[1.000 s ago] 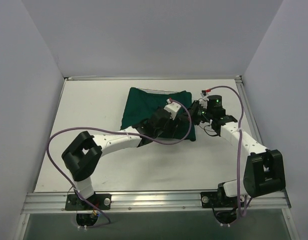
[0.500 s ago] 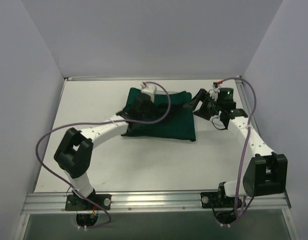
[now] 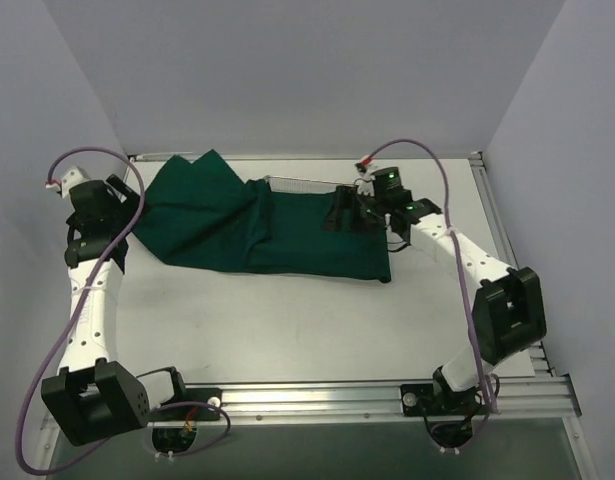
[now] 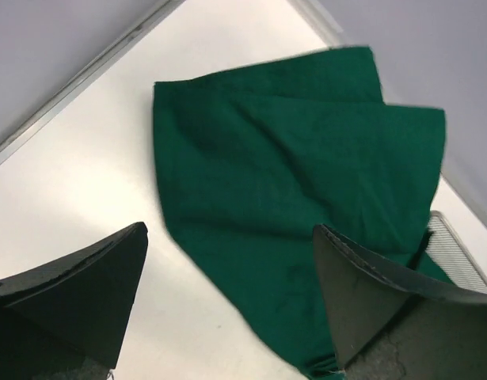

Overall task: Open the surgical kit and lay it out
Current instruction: Open the surgical kit at the center of the board.

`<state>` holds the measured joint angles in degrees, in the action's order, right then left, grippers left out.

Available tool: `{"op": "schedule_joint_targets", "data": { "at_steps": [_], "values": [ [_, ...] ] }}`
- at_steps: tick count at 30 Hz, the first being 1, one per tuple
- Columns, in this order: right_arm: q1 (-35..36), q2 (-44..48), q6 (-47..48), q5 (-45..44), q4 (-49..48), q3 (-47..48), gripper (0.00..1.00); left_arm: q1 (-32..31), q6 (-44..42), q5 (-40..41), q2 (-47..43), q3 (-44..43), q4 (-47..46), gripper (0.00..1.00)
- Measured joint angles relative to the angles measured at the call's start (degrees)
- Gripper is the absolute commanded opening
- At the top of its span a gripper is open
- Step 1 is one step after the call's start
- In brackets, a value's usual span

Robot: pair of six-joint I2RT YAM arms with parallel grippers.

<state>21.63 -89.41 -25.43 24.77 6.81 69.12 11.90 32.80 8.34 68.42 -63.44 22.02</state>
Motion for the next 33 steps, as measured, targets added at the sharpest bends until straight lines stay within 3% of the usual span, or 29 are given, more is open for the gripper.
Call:
{"op": "schedule_joint_targets", "data": {
  "at_steps": [6,10,17,20,26,33],
  "values": [
    [13.73,-11.45,1.86,-3.91,-0.07,10.29,0.74,1.53,2.08,-0.76,1.7,-0.07,8.26,0.94],
    [19.21,-15.91,3.04,-8.17,-0.33,14.84,0.72,0.9,2.62,-2.01,-1.64,3.02,8.0,0.94],
    [27.56,-25.51,6.08,-17.59,0.35,24.15,0.59,0.87,1.51,-3.06,-4.68,4.42,8.7,0.94],
    [30.99,-29.27,6.73,-22.36,1.38,27.21,0.61,0.79,2.08,-3.43,-6.45,5.22,8.83,0.94],
    [35.36,-34.4,6.54,-31.23,2.6,31.69,0.66,0.24,5.03,-6.14,-11.98,7.15,9.16,0.94],
    [36.3,-40.72,5.57,-39.76,6.32,39.69,0.58,-1.18,5.99,-9.35,-12.0,7.28,9.11,0.94]
  ]
}}
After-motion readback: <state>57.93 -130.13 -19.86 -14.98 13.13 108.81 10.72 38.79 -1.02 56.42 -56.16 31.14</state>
